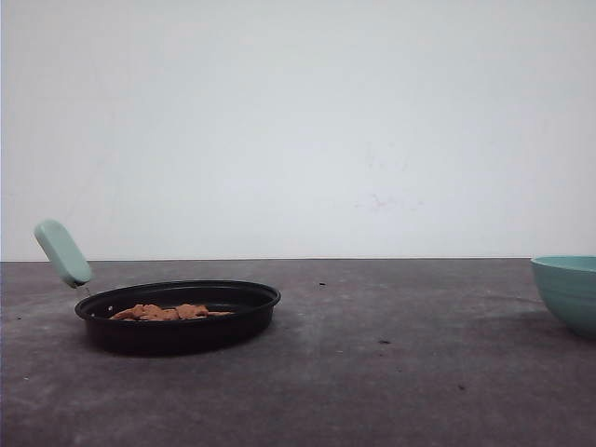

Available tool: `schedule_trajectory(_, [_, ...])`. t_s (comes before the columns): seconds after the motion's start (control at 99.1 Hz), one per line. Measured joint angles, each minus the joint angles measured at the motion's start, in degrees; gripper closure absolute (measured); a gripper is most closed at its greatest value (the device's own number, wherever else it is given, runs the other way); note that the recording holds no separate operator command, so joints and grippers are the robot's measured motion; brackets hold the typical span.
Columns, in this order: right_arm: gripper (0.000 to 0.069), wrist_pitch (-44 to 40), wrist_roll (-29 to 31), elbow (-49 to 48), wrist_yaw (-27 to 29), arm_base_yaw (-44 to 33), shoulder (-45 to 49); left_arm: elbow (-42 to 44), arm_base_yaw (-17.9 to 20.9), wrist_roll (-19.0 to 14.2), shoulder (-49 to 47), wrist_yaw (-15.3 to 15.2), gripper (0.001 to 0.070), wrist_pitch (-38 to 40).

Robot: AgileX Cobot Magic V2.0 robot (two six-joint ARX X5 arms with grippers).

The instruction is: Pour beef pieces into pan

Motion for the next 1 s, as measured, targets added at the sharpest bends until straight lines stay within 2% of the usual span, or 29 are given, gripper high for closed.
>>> schedule_trajectory(0.121, [0.0684, 0.24, -1.75, 0.0, -0.02, 0.0, 0.0, 0.0, 0.0, 0.0, 0.0, 0.0, 0.0685, -0.22])
schedule_trajectory(0.293, [0.0684, 5.88, -11.63, 0.0, -2.45, 0.33, -0.66, 0.0, 0.0, 0.0, -0.02, 0.0, 0.0685, -1.88])
schedule_trajectory(0.403, [0.0684, 9.27, -14.56, 0.0, -2.67, 0.37, -2.08, 0.0, 0.0, 0.0, -0.02, 0.0, 0.0685, -2.84])
schedule_trajectory(0.999, [0.0684, 11.63, -16.15, 0.0, -2.62, 0.35, -2.99, 0.0, 0.0, 0.0, -0.02, 0.0, 0.0685, -2.82])
